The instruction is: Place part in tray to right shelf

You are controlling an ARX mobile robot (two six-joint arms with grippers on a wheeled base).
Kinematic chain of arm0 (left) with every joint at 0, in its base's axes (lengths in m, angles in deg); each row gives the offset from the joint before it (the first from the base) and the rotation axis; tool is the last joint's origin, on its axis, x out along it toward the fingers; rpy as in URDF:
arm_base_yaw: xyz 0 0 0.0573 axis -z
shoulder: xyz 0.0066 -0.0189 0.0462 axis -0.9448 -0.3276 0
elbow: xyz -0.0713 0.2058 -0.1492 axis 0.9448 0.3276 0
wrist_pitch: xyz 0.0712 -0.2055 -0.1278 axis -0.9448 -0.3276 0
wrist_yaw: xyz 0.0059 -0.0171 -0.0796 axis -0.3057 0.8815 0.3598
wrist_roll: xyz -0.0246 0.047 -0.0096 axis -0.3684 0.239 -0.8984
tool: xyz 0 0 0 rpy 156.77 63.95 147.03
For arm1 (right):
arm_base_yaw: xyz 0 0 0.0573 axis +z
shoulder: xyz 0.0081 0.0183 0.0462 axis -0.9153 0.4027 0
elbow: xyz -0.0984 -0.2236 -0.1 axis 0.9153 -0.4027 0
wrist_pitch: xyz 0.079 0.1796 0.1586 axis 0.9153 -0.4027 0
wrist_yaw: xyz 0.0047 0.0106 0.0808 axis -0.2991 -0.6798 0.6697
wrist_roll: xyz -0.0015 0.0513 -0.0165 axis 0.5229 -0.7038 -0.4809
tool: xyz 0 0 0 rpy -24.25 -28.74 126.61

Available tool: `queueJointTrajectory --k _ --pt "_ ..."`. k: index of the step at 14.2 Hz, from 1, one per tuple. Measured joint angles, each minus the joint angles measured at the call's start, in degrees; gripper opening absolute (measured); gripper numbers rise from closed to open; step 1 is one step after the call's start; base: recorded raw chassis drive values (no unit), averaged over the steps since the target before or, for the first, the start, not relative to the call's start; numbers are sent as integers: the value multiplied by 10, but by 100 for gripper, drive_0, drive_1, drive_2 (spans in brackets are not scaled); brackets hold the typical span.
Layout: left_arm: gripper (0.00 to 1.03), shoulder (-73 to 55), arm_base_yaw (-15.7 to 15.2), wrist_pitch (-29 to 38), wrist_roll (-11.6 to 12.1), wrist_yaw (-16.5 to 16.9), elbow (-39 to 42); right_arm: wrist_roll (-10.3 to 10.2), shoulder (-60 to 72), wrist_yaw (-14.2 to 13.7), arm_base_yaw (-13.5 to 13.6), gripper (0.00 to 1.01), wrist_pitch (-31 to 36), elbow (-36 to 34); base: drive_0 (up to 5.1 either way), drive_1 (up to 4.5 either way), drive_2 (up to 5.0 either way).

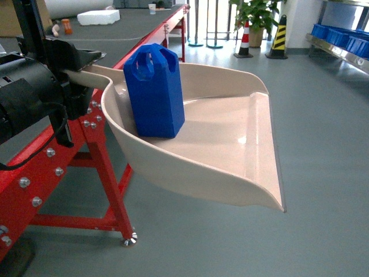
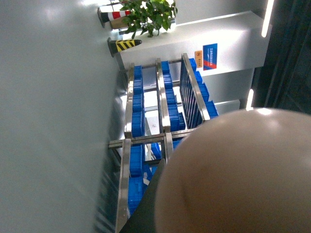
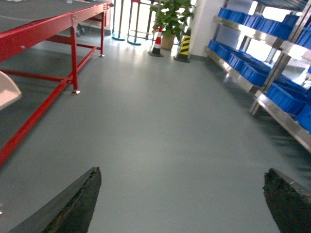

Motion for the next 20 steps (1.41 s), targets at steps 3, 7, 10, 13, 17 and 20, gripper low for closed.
queueJointTrajectory --k 3,7,10,13,17,20 --pt "12 0 0 -1 0 1 0 0 0 0 0 98 0 0 505 -240 -240" --pt "12 0 0 0 0 -2 0 0 0 0 0 98 0 0 501 -245 -245" --pt "12 0 0 0 0 -2 0 0 0 0 0 98 1 0 502 -243 -243" --pt "12 0 4 0 1 0 0 0 0 -2 0 98 1 0 165 -84 -84" --pt "12 0 3 2 0 4 0 0 -2 -2 0 98 2 0 4 176 -167" --pt "12 0 0 1 0 1 0 0 -3 -2 0 98 1 0 -9 416 -435"
